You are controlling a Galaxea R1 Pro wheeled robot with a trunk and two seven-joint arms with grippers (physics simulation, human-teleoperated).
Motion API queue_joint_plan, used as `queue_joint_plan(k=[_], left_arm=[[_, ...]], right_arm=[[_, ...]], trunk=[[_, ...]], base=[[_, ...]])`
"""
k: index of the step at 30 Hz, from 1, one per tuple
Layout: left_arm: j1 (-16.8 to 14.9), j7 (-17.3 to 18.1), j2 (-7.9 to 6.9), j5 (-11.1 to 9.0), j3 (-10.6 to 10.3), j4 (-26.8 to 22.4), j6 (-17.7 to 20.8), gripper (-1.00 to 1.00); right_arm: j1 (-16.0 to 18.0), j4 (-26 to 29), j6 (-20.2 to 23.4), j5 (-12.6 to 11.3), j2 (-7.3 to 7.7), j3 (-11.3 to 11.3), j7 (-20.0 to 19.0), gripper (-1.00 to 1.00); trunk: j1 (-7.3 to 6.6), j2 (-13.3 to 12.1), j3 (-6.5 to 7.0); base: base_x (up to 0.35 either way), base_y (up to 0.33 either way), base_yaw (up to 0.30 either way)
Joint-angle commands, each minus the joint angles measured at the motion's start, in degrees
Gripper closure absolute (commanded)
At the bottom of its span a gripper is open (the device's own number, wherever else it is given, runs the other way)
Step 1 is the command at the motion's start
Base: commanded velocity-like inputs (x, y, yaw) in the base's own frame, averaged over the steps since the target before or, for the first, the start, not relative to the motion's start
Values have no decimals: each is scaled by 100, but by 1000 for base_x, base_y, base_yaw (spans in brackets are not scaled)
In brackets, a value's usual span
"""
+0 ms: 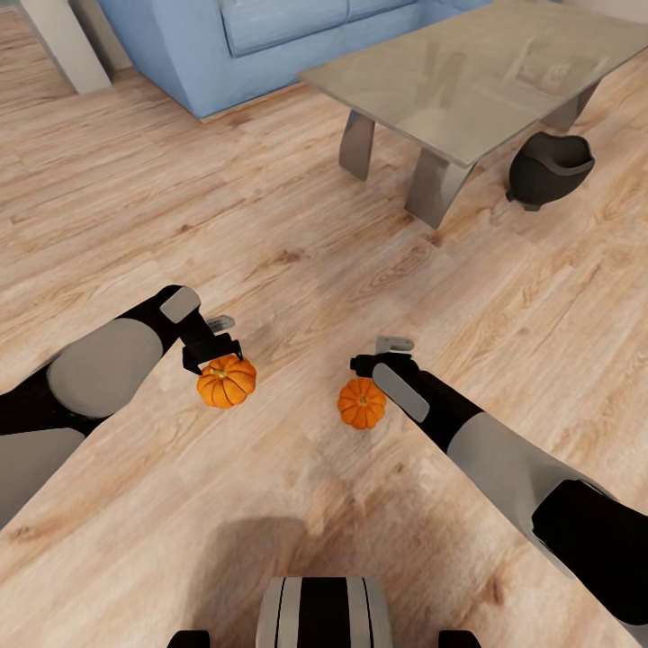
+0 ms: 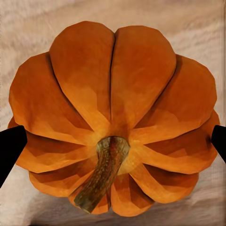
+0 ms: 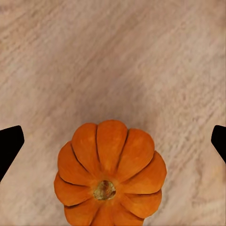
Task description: Place each of the two pumpkins and all three candles from the living room inside a cabinet in the living room (use any cabinet), then make sure every cabinet is closed, and position the cauldron so it is next to a table in the living room.
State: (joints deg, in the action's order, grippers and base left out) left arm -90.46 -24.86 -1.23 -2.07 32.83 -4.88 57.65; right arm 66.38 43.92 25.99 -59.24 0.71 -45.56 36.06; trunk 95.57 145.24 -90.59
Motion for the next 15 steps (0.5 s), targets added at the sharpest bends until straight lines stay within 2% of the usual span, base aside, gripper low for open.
queue_joint_plan(k=[1,6,15], left_arm=[[-2,-41,-1,-19,20,-4,17,100],[-2,-37,-30,-21,22,-4,16,100],[-2,-35,-67,-20,13,-4,10,100]], right_arm=[[7,11,12,-35,7,-30,42,-100],[7,11,12,-35,8,-32,42,-100],[7,4,12,-35,3,-40,42,-100]], trunk=[[-1,2,-4],[-1,2,-4],[23,14,-203]], base=[[30,0,0],[10,0,0],[0,0,0]])
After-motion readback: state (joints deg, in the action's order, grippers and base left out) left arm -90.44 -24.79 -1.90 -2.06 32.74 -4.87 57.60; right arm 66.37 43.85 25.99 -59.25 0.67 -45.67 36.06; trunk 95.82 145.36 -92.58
